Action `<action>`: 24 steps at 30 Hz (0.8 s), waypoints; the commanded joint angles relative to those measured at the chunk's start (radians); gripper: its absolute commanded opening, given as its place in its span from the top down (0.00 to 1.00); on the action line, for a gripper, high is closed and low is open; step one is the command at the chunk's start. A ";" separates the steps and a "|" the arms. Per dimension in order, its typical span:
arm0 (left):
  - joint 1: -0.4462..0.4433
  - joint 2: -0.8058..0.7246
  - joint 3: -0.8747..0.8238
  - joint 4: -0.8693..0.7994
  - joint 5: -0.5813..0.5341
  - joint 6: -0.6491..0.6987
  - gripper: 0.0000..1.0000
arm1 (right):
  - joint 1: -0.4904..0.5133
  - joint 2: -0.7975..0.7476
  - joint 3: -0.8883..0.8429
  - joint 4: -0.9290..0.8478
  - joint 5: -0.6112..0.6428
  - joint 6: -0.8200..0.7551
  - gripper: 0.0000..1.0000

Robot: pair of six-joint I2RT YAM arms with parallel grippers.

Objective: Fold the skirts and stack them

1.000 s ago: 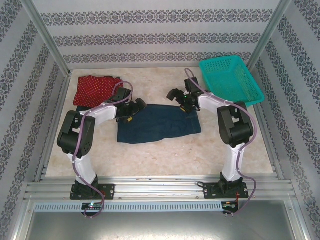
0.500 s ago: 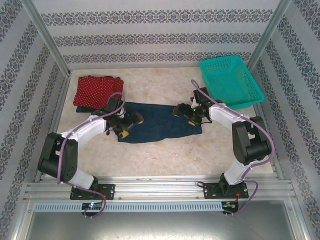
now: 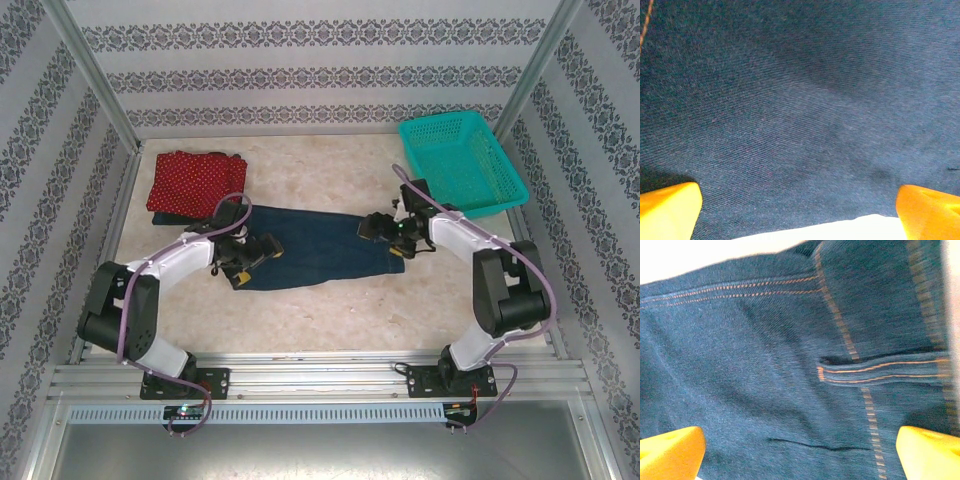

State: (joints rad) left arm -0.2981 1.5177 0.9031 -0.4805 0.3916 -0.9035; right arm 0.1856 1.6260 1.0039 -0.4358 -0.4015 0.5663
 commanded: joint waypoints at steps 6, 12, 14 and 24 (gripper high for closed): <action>0.040 0.052 0.188 -0.166 -0.139 0.187 0.00 | -0.106 0.036 0.003 -0.126 -0.039 -0.174 0.10; 0.044 0.155 0.175 -0.143 -0.149 0.229 0.00 | -0.100 0.092 0.016 -0.089 -0.065 -0.132 0.19; 0.044 0.171 0.158 -0.130 -0.144 0.230 0.00 | -0.100 0.101 0.006 -0.078 -0.056 -0.108 0.20; 0.044 0.217 0.065 -0.055 -0.113 0.205 0.00 | -0.065 0.142 -0.041 -0.006 -0.179 -0.059 0.32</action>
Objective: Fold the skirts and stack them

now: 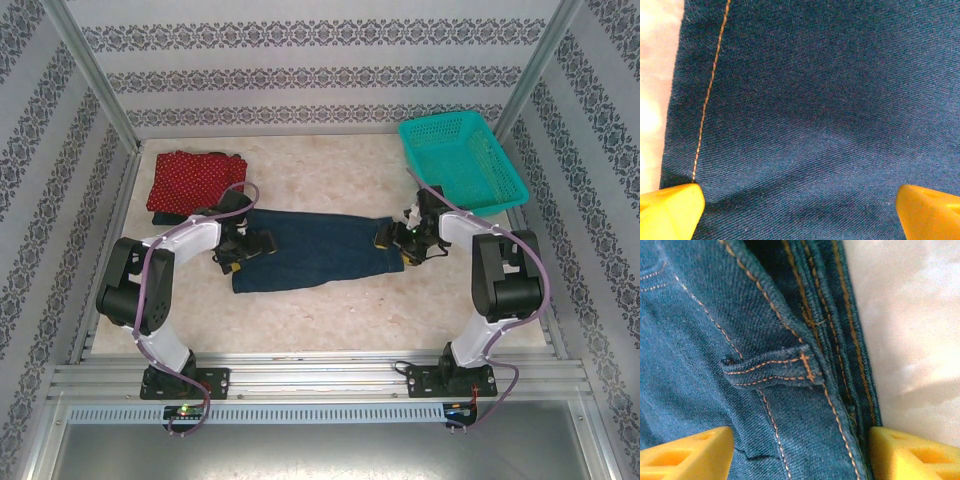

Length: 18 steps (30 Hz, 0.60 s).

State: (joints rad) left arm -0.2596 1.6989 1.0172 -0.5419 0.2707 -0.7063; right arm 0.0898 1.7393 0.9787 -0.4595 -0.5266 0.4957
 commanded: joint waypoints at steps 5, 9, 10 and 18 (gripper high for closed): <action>0.006 0.045 -0.071 0.029 0.025 -0.004 0.00 | 0.042 0.047 -0.054 0.129 -0.103 0.099 0.56; 0.006 0.038 -0.089 0.034 0.015 -0.008 0.00 | 0.034 0.050 -0.086 0.232 -0.122 0.172 0.72; 0.005 0.038 -0.093 0.033 0.014 -0.006 0.00 | 0.030 0.047 -0.086 0.236 -0.121 0.172 0.78; -0.023 0.037 -0.073 0.003 0.007 0.004 0.00 | 0.004 -0.131 0.018 -0.095 0.223 0.014 1.00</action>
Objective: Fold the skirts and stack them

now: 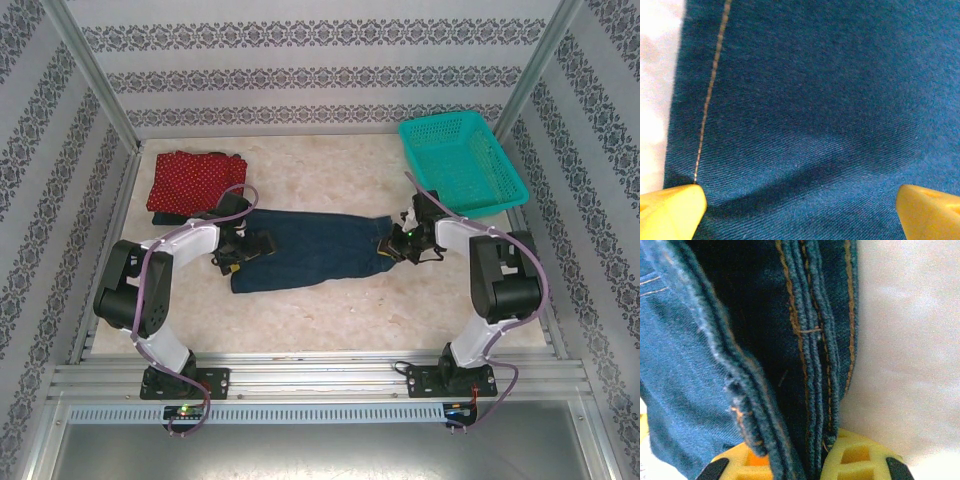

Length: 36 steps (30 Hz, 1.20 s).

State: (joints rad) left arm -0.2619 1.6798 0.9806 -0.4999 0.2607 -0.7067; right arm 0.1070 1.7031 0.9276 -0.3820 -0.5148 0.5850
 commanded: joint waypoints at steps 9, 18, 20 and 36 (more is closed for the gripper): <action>-0.144 0.140 0.045 0.023 0.118 -0.066 0.00 | 0.164 -0.186 0.347 -0.552 0.583 -0.125 1.00; -0.148 0.124 0.055 0.026 0.123 -0.059 0.00 | 0.425 -0.004 0.622 -0.542 0.468 -0.012 1.00; -0.148 0.127 0.051 0.036 0.127 -0.065 0.00 | 0.468 0.039 0.659 -0.508 0.414 0.020 1.00; -0.126 -0.033 0.120 -0.036 0.208 -0.032 0.00 | 0.482 0.255 0.482 -0.329 0.388 0.075 1.00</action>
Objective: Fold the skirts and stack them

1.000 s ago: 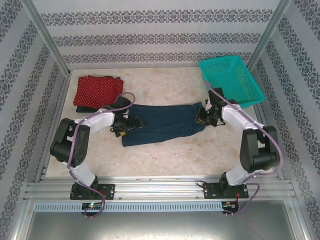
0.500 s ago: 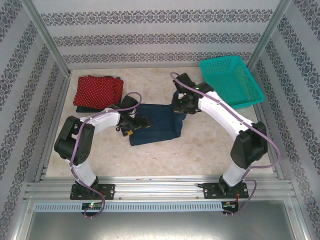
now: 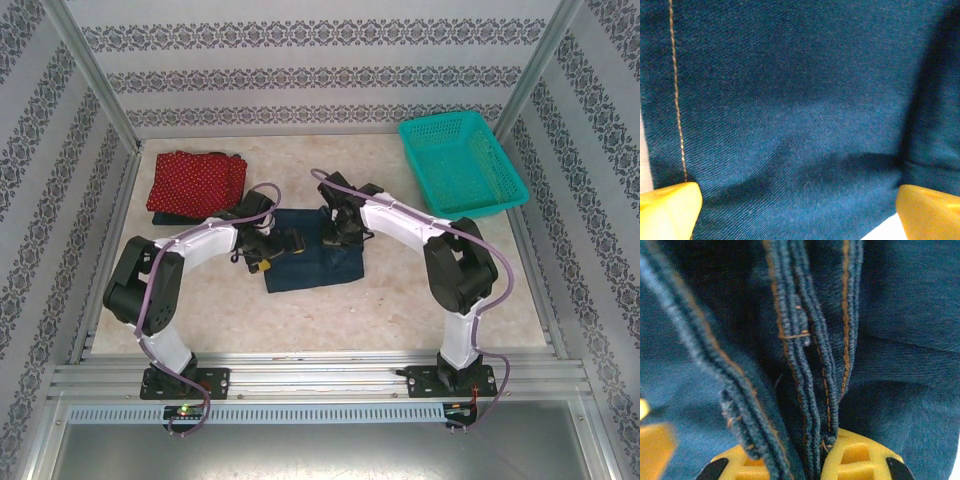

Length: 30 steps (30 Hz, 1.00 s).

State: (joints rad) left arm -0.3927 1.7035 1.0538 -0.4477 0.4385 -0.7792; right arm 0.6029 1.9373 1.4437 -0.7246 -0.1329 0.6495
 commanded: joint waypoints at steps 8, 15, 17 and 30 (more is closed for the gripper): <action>0.054 -0.010 0.078 -0.219 -0.225 0.157 0.10 | -0.018 0.016 -0.055 0.037 -0.019 0.004 1.00; 0.054 0.136 0.092 -0.148 -0.121 0.159 0.60 | -0.021 -0.020 -0.054 0.037 -0.046 0.008 1.00; 0.054 0.161 0.073 -0.108 -0.084 0.139 0.76 | -0.015 -0.053 -0.045 0.033 -0.052 0.017 1.00; 0.043 0.169 0.027 -0.067 -0.055 0.118 1.00 | 0.091 -0.017 0.127 -0.020 -0.122 0.033 1.00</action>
State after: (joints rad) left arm -0.3336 1.8393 1.1145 -0.4931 0.3996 -0.6621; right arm 0.6678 1.8790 1.5345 -0.7284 -0.2050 0.6609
